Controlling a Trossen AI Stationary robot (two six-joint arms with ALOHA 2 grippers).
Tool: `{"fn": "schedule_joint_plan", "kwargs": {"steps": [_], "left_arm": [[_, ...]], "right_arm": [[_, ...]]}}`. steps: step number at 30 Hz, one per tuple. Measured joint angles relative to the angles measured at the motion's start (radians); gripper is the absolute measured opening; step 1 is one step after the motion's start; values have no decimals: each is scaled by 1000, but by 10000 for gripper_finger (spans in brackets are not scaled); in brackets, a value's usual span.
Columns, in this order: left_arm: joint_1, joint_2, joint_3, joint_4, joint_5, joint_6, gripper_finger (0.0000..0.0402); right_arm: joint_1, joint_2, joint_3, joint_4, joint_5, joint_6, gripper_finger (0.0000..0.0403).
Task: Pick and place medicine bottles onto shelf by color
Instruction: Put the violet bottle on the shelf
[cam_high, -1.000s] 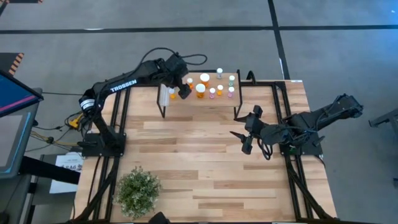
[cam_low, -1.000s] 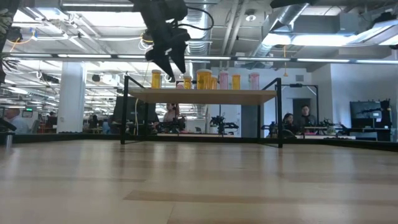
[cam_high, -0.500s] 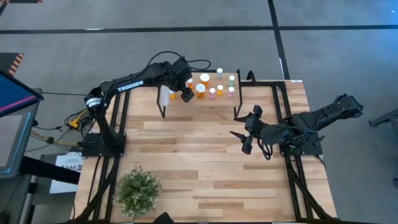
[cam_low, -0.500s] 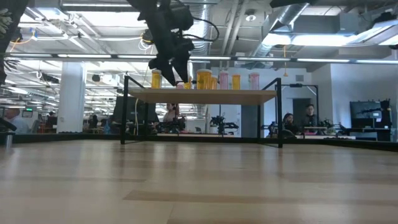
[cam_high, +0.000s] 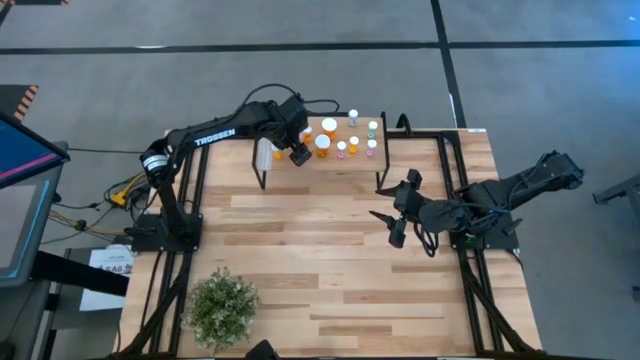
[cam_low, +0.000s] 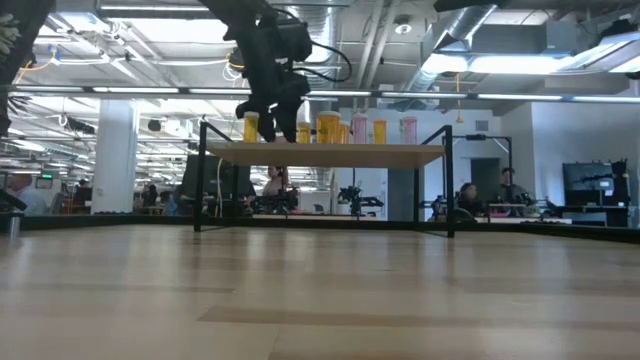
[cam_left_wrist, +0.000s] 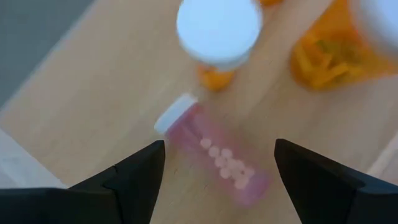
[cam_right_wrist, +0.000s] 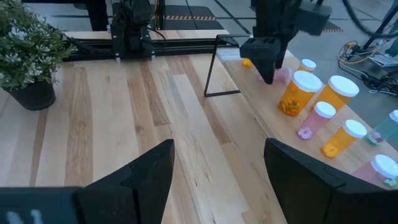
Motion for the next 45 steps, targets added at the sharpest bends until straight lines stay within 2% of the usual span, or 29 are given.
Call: {"fn": "schedule_joint_plan", "kwargs": {"steps": [9,23,30,37,45], "left_arm": [[2,15,2,-26,-32,3,275],[5,15,4,-29,-26,13,153],[5,15,5,-28,-27,15,110],[8,4,17,-43,-38,4,95],[1,3,131,-123,-80,-6,94]], "right_arm": [[0,0,0,11,0,-5,272],[0,0,0,15,0,-8,272],[0,0,0,15,0,-9,272],[0,0,0,15,0,-8,272],[0,0,0,24,0,-8,272]]}}
